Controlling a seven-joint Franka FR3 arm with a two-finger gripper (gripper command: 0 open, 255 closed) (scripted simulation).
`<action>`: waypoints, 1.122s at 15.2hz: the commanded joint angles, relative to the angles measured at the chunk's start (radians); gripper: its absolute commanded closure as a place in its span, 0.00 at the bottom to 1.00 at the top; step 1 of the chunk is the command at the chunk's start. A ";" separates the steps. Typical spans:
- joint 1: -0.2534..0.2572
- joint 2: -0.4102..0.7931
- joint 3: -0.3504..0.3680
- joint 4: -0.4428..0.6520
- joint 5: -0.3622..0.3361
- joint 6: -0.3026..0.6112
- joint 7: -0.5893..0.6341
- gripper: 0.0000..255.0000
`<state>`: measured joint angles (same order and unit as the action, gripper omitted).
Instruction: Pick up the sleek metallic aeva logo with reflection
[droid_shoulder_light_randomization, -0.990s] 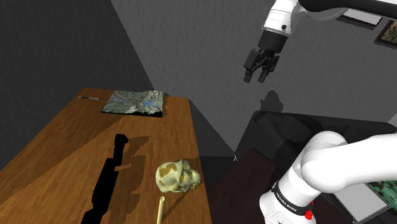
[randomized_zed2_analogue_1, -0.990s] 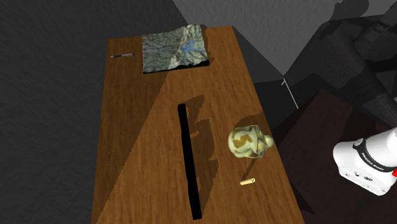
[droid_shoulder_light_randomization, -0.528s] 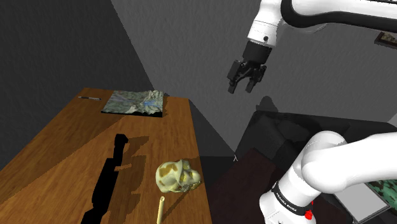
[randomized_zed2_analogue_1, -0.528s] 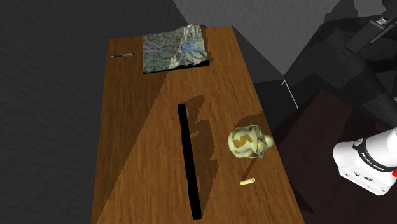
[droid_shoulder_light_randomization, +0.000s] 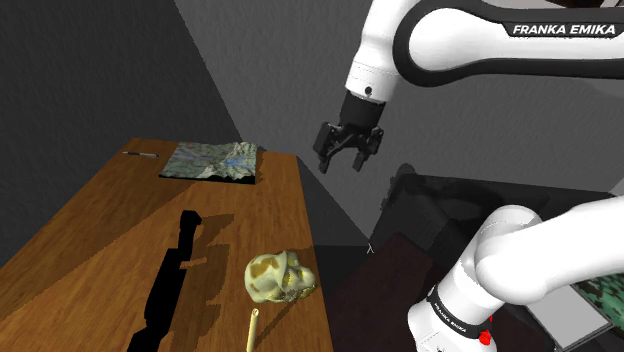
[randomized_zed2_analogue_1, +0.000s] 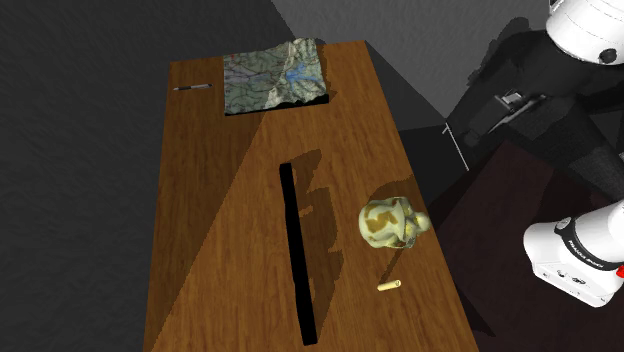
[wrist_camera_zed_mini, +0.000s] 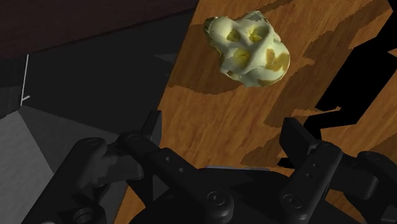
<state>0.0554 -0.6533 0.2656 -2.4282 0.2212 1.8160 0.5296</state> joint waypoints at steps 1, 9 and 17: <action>0.003 0.044 0.048 0.000 0.016 0.052 0.059 0.00; -0.015 0.290 0.238 0.066 0.005 0.247 0.305 0.00; -0.045 0.633 0.395 0.226 -0.195 0.396 0.634 0.00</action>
<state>0.0140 -0.0807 0.6448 -2.2327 0.0705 2.1916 1.1101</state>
